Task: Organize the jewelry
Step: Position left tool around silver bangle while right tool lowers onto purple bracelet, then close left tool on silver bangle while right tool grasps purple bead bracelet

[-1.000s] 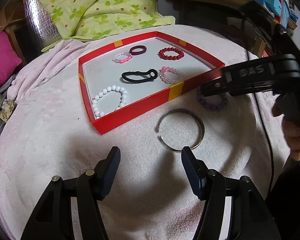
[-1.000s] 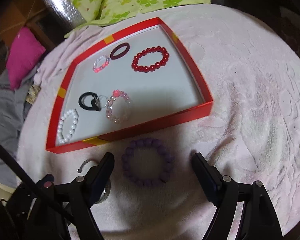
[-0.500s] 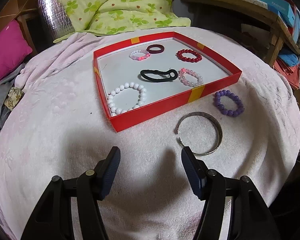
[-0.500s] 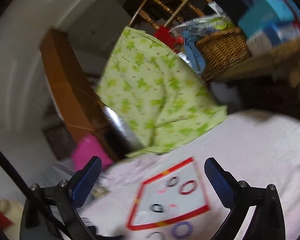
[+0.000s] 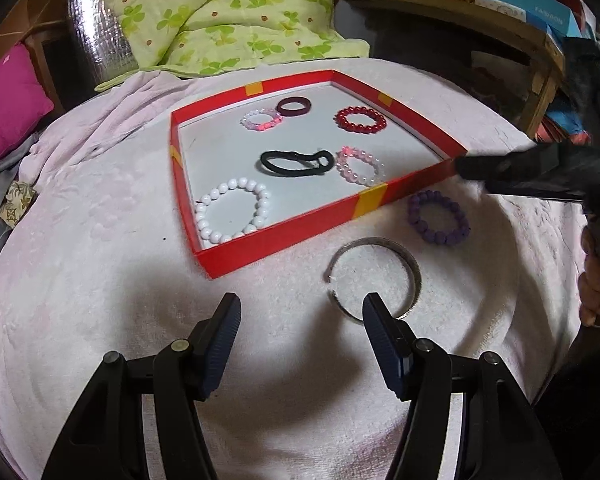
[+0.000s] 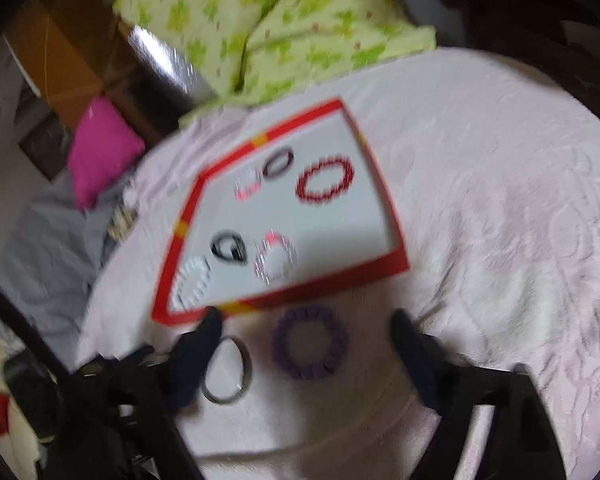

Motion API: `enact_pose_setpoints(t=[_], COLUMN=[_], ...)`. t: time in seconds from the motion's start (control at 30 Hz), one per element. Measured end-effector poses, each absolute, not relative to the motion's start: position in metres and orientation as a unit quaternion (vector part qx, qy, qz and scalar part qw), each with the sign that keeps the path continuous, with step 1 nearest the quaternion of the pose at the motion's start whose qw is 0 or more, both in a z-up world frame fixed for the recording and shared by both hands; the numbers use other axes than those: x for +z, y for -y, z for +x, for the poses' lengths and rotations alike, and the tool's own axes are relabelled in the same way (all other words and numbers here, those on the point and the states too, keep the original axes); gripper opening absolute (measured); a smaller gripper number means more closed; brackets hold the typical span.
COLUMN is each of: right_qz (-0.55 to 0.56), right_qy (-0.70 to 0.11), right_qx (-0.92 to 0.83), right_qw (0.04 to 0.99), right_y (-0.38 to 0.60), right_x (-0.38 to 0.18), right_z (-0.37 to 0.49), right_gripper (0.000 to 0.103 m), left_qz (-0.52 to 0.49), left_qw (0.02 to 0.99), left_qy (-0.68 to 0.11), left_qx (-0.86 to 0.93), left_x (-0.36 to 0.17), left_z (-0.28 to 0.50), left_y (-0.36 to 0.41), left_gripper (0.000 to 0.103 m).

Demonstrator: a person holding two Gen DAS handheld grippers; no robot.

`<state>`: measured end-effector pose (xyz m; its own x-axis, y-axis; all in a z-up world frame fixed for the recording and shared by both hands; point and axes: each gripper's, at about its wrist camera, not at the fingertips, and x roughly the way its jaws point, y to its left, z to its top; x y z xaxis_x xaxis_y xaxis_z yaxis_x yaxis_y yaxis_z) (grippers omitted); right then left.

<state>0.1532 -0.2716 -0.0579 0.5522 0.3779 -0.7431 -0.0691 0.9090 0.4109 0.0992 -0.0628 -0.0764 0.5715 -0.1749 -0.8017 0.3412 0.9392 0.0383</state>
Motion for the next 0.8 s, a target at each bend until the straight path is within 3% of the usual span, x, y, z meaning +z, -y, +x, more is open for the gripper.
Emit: enact_pose_setpoints(t=[0.03, 0.1, 0.37, 0.47, 0.5, 0.53, 0.8], right_qz=[0.143, 0.118, 0.055, 0.000, -0.012, -0.019, -0.013], right_qy=[-0.468, -0.485, -0.495, -0.488, -0.486, -0.485, -0.487], right_qx=[0.118, 0.100, 0.094, 0.081, 0.079, 0.082, 0.089], right_qw=[0.864, 0.861, 0.862, 0.869, 0.871, 0.871, 0.869], right_y=[0.267, 0.265, 0.252, 0.240, 0.237, 0.236, 0.247], right_x=[-0.063, -0.075, -0.092, -0.093, -0.092, -0.091, -0.089], right_z=[0.157, 0.157, 0.160, 0.158, 0.157, 0.156, 0.145], right_gripper=[0.047, 0.037, 0.037, 0.026, 0.015, 0.011, 0.010], left_qz=[0.098, 0.103, 0.075, 0.059, 0.055, 0.052, 0.052], left_qw=[0.880, 0.879, 0.875, 0.870, 0.868, 0.867, 0.865], left_qy=[-0.440, -0.441, -0.449, -0.454, -0.456, -0.457, -0.457], left_qx=[-0.148, -0.150, -0.167, -0.183, -0.188, -0.192, -0.201], left_x=[-0.077, -0.078, -0.078, -0.079, -0.080, -0.080, -0.085], left_z=[0.099, 0.098, 0.102, 0.103, 0.103, 0.104, 0.107], left_y=[0.065, 0.068, 0.071, 0.074, 0.076, 0.078, 0.096], left_gripper=[0.064, 0.064, 0.064, 0.064, 0.064, 0.065, 0.072])
